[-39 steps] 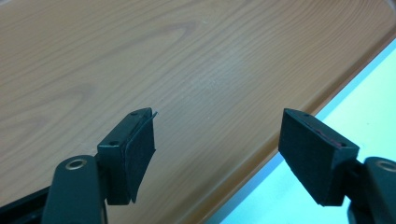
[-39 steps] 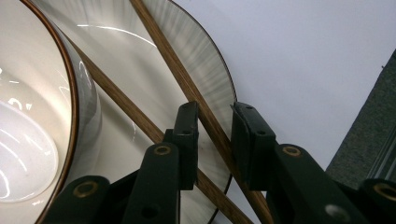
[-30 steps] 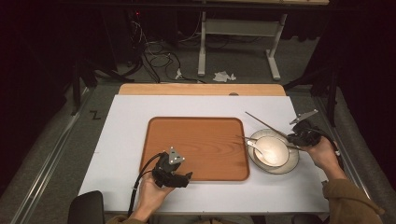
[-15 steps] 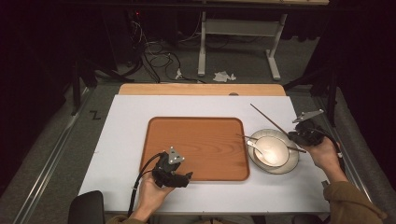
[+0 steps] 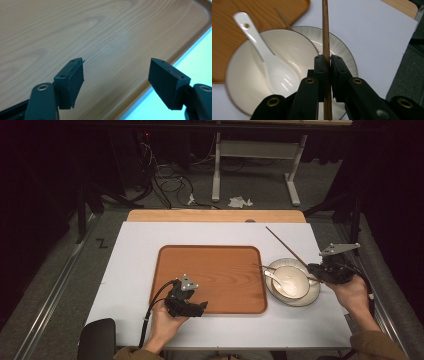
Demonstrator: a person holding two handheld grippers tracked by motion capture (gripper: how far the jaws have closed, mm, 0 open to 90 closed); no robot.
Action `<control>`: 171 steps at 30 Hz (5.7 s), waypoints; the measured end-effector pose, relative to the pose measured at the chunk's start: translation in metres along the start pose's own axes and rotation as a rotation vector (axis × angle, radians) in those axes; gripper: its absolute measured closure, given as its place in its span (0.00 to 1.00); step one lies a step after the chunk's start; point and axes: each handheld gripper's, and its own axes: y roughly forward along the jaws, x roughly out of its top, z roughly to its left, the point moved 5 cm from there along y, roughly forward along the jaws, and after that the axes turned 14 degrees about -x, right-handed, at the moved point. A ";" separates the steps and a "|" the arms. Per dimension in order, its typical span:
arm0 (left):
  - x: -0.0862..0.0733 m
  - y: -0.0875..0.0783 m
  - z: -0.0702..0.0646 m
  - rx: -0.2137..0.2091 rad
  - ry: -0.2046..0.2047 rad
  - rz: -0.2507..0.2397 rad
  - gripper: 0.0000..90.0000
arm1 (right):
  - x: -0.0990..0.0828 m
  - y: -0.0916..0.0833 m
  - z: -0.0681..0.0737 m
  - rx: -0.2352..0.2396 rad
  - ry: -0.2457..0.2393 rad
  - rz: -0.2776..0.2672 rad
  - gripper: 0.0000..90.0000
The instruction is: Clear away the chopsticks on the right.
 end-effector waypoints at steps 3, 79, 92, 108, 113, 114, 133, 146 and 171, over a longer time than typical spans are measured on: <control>0.003 0.003 0.000 -0.010 -0.008 0.002 0.32 | 0.003 -0.013 0.014 0.019 0.010 -0.025 0.94; 0.010 0.012 -0.002 -0.006 0.048 0.051 0.32 | 0.000 0.054 0.173 0.072 0.024 0.083 0.89; 0.010 0.012 -0.002 -0.007 0.054 0.048 0.32 | 0.010 0.018 0.167 0.132 0.021 -0.042 0.82; 0.009 0.009 -0.002 0.002 0.070 0.033 0.32 | 0.009 -0.020 0.101 0.117 0.073 -0.106 0.78; 0.007 0.006 -0.003 -0.007 0.060 0.020 0.32 | 0.003 -0.022 0.073 0.072 0.090 -0.086 0.77; 0.006 0.004 -0.003 -0.006 0.058 0.016 0.32 | 0.002 -0.022 0.067 0.062 0.104 -0.088 0.77; -0.011 -0.012 0.003 0.042 -0.011 -0.004 0.32 | -0.035 0.015 -0.019 -0.079 0.160 0.095 0.81; -0.018 -0.018 0.004 0.066 -0.034 -0.007 0.32 | -0.037 0.044 -0.016 -0.047 0.089 0.192 0.78; -0.024 -0.022 0.005 0.086 -0.051 -0.006 0.32 | -0.034 0.053 -0.016 -0.002 0.066 0.199 0.85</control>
